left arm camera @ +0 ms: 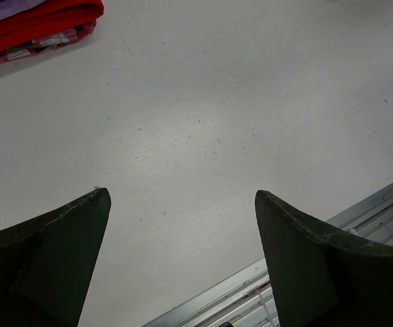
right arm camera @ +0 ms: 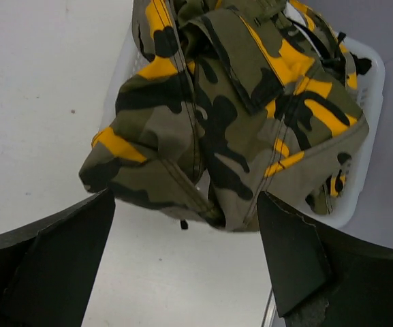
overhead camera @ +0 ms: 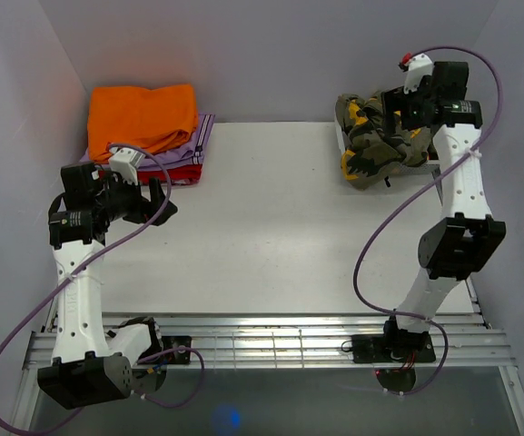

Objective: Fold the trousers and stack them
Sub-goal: Grab the trousers from the pile

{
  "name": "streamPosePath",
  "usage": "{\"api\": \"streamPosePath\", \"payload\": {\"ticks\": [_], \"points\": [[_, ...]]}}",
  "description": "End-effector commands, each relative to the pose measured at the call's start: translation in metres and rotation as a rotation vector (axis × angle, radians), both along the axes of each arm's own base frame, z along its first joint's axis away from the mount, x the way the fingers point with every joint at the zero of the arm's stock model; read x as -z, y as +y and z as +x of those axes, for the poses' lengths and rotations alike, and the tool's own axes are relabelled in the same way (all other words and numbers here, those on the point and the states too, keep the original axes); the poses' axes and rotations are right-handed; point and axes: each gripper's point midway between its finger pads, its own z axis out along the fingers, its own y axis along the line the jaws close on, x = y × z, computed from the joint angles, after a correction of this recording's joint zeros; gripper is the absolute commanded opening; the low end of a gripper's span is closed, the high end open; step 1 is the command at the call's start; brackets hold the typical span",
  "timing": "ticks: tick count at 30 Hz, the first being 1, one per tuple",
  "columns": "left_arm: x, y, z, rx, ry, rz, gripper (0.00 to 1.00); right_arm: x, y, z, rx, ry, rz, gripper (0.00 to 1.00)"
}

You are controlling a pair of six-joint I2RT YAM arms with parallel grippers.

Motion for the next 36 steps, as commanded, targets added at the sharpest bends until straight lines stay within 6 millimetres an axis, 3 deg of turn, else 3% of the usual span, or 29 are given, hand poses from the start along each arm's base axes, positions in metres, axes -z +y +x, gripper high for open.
{"api": "streamPosePath", "payload": {"ticks": [1, 2, 4, 7, 16, 23, 25, 26, 28, 29, 30, 33, 34, 36], "points": [[-0.008, -0.007, 0.001, 0.03, -0.033, -0.031, 0.98, 0.005, 0.017, 0.032, -0.031, -0.014, -0.073, 0.9], [-0.004, -0.007, 0.0, 0.029, -0.023, -0.034, 0.98, 0.003, 0.013, 0.04, -0.017, -0.028, -0.097, 0.9], [-0.002, -0.008, -0.001, 0.03, -0.019, -0.043, 0.98, 0.013, 0.031, 0.053, -0.052, -0.032, -0.148, 0.9], [0.005, -0.009, -0.002, 0.033, -0.004, -0.053, 0.98, 0.054, 0.025, 0.079, -0.021, 0.009, -0.24, 0.9], [0.022, -0.012, -0.006, 0.039, 0.034, -0.068, 0.98, 0.126, -0.016, 0.125, 0.083, 0.05, -0.474, 0.9], [0.022, -0.01, -0.007, 0.029, 0.029, -0.058, 0.98, 0.148, -0.046, 0.145, 0.158, 0.035, -0.63, 0.9], [0.021, -0.01, -0.007, 0.029, 0.029, -0.063, 0.98, 0.149, -0.048, 0.148, 0.145, 0.026, -0.658, 0.97], [0.02, -0.01, -0.007, 0.029, 0.027, -0.064, 0.98, 0.149, -0.05, 0.148, 0.154, 0.027, -0.672, 0.74], [0.019, -0.01, -0.006, 0.026, 0.028, -0.065, 0.98, 0.136, -0.056, 0.153, 0.181, -0.016, -0.699, 0.39], [0.019, -0.01, -0.006, 0.023, 0.027, -0.064, 0.98, 0.127, -0.062, 0.154, 0.216, -0.033, -0.721, 0.14], [0.016, -0.009, -0.006, 0.021, 0.019, -0.061, 0.98, 0.115, -0.065, 0.155, 0.24, -0.061, -0.732, 0.08], [0.011, -0.006, -0.003, -0.002, 0.006, -0.046, 0.98, 0.06, -0.071, 0.154, 0.303, -0.175, -0.752, 0.08], [0.01, -0.004, -0.003, -0.009, 0.002, -0.039, 0.98, 0.023, -0.074, 0.151, 0.335, -0.257, -0.752, 0.08], [0.005, -0.003, -0.002, -0.018, -0.011, -0.039, 0.98, -0.015, -0.077, 0.143, 0.374, -0.335, -0.754, 0.08]]}}
